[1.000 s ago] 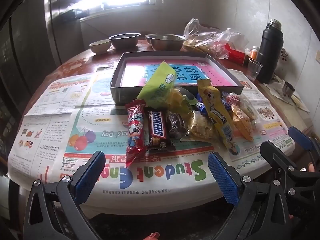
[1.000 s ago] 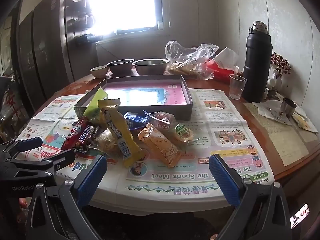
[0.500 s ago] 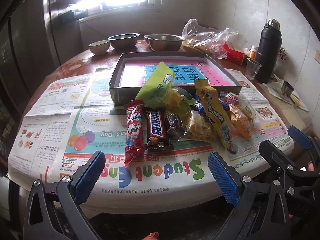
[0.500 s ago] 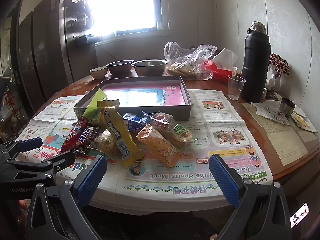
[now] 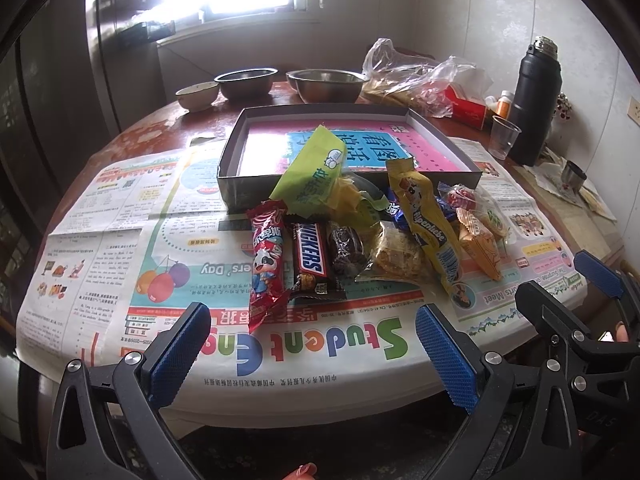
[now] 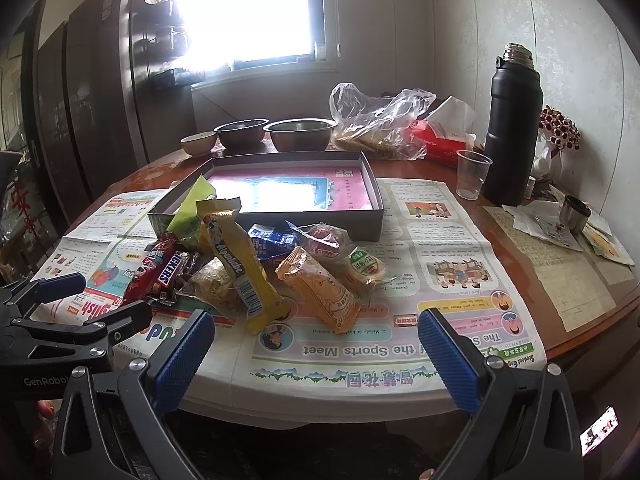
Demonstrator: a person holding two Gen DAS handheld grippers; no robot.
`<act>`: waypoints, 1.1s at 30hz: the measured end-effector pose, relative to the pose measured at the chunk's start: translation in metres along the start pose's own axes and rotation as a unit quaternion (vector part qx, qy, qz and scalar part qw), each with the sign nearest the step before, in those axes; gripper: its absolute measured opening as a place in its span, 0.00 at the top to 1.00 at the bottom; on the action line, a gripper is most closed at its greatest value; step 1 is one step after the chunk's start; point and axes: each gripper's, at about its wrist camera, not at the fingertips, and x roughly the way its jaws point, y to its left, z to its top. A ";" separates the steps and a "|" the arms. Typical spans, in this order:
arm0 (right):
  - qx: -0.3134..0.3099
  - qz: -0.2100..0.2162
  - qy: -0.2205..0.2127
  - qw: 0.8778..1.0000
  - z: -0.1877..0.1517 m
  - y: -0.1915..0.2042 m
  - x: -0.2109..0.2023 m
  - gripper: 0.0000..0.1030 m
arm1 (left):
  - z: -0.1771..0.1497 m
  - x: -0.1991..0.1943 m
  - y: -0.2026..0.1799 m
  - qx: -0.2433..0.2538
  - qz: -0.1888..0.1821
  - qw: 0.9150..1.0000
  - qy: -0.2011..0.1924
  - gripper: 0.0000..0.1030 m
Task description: Organize snacks
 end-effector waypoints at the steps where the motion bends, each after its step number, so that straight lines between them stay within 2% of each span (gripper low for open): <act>1: 0.000 0.000 0.000 1.000 0.000 0.000 0.000 0.00 | 0.000 0.000 0.000 0.000 0.000 1.000 0.000 0.00; 33: 0.005 0.008 0.013 1.000 0.000 -0.001 0.007 0.00 | 0.001 0.007 0.010 -0.010 -0.001 1.000 0.007 0.00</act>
